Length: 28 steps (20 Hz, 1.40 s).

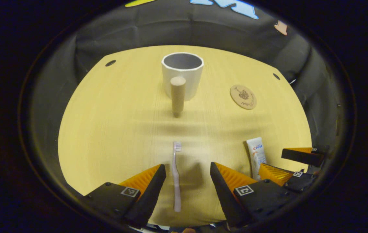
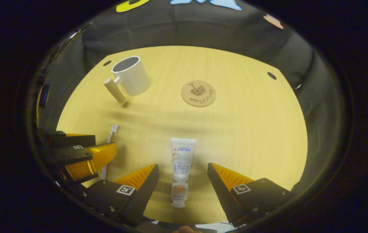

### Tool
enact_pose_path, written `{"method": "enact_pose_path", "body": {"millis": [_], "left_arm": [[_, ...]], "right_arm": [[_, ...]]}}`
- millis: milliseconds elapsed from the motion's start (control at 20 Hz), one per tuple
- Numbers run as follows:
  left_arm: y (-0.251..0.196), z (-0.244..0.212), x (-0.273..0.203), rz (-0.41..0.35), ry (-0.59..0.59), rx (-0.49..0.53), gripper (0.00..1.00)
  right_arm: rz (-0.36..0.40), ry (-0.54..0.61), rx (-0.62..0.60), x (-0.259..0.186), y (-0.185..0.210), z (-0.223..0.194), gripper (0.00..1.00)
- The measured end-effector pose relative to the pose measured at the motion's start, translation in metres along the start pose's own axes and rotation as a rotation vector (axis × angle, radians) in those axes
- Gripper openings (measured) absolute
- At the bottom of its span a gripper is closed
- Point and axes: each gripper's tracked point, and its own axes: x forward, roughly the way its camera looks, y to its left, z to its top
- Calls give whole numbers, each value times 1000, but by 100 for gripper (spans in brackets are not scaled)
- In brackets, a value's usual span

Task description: Put the toothbrush and toothpaste on the desktop into the cup, then pick up the cup and place it on the coaster on the desktop.

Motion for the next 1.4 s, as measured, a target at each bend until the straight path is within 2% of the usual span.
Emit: {"method": "enact_pose_path", "body": {"millis": [300,350,400,850,950,1000,1050,1100,1150,1200,1250,1300,1350,1400], "left_arm": [[7,-35,16,18,173,-16,93],[8,-37,18,20,185,-13,93],[8,-39,20,21,194,-8,99],[7,-46,28,63,234,60,99],[6,-46,27,67,231,75,80],[6,-47,28,66,230,76,80],[6,-47,28,67,233,71,72],[6,-47,27,67,235,71,65],[6,-47,27,66,235,77,57],[5,-46,24,62,230,71,57],[3,-47,27,57,234,50,46],[3,-47,28,55,232,59,35],[4,-48,28,61,234,65,31],[2,-46,29,60,224,56,31]], "right_arm": [[29,107,21,19,3,-18,93],[32,117,21,21,4,-21,93],[34,127,22,23,4,-21,93],[53,171,72,35,3,-24,93],[54,178,78,35,3,-26,84],[48,183,78,34,2,-27,78],[44,187,74,35,1,-29,75],[40,190,72,35,1,-30,64],[43,191,70,35,2,-31,59],[49,190,65,37,4,-34,55],[41,193,87,32,3,-32,55],[45,195,90,35,5,-34,36],[50,197,87,36,5,-35,36],[52,194,82,35,4,-35,36]]}}
